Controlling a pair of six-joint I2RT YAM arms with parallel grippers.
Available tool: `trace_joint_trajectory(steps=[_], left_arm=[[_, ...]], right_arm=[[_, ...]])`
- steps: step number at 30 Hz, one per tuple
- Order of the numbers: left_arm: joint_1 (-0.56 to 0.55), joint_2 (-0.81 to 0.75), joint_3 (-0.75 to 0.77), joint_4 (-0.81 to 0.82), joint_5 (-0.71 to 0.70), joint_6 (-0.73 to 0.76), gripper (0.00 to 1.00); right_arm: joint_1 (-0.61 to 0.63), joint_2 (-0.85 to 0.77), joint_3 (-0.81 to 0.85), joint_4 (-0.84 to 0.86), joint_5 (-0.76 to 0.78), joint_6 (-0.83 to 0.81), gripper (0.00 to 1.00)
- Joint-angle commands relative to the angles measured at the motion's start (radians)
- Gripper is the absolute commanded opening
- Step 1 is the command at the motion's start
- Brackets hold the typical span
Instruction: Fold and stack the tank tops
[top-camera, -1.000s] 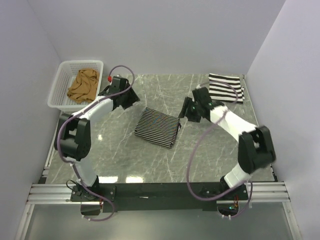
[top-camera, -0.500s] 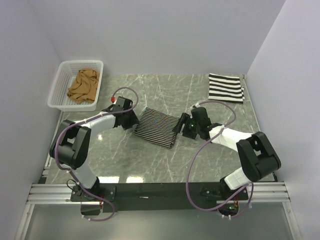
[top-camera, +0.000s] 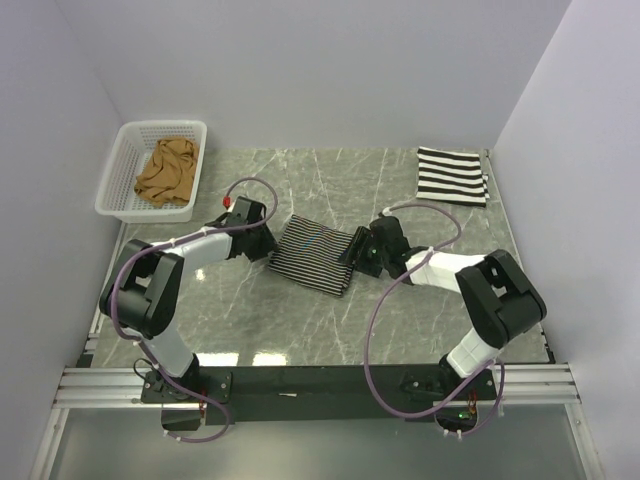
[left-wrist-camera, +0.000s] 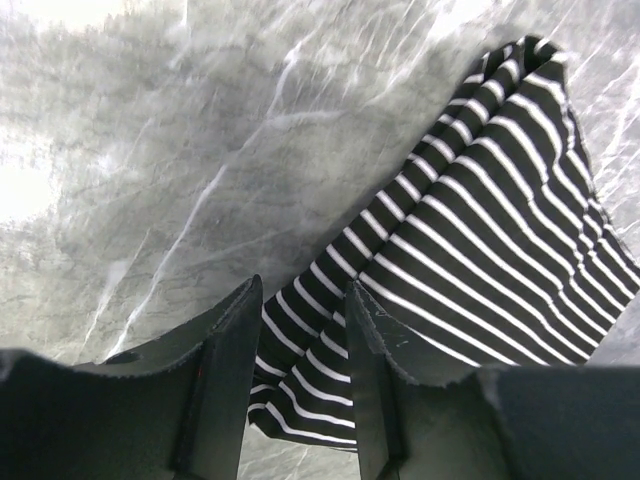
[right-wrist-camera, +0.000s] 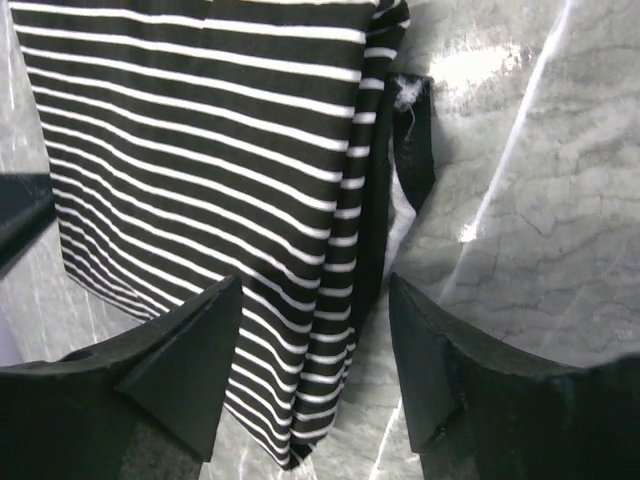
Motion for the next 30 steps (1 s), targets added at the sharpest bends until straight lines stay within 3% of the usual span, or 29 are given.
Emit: trace_joint_trajectory(steps=[1,10,11,14,16,20,30], left_arm=[[-0.011,0.003,-0.014,0.042,0.019,-0.011,0.44],[-0.023,0.009,0.006,0.059,0.082,-0.013,0.45],[-0.023,0.008,0.020,0.043,0.077,-0.008,0.47],[-0.017,-0.017,0.098,-0.063,-0.033,0.031,0.54],[0.003,-0.047,0.170,-0.164,-0.138,0.051,0.57],[0.020,-0.118,0.254,-0.259,-0.199,0.094,0.58],[0.020,-0.337,0.158,-0.251,-0.084,0.145,0.57]], right_arm=[[0.014,0.064,0.035,-0.054,0.044,0.013,0.65],[0.014,0.111,0.110,-0.090,0.071,-0.020,0.29],[0.014,0.113,0.136,-0.100,0.071,-0.027,0.18],[0.014,0.121,0.214,-0.174,0.113,-0.078,0.00],[0.012,0.128,0.257,-0.243,0.154,-0.125,0.00],[0.002,0.139,0.400,-0.364,0.231,-0.222,0.00],[-0.095,0.280,0.794,-0.619,0.398,-0.504,0.00]])
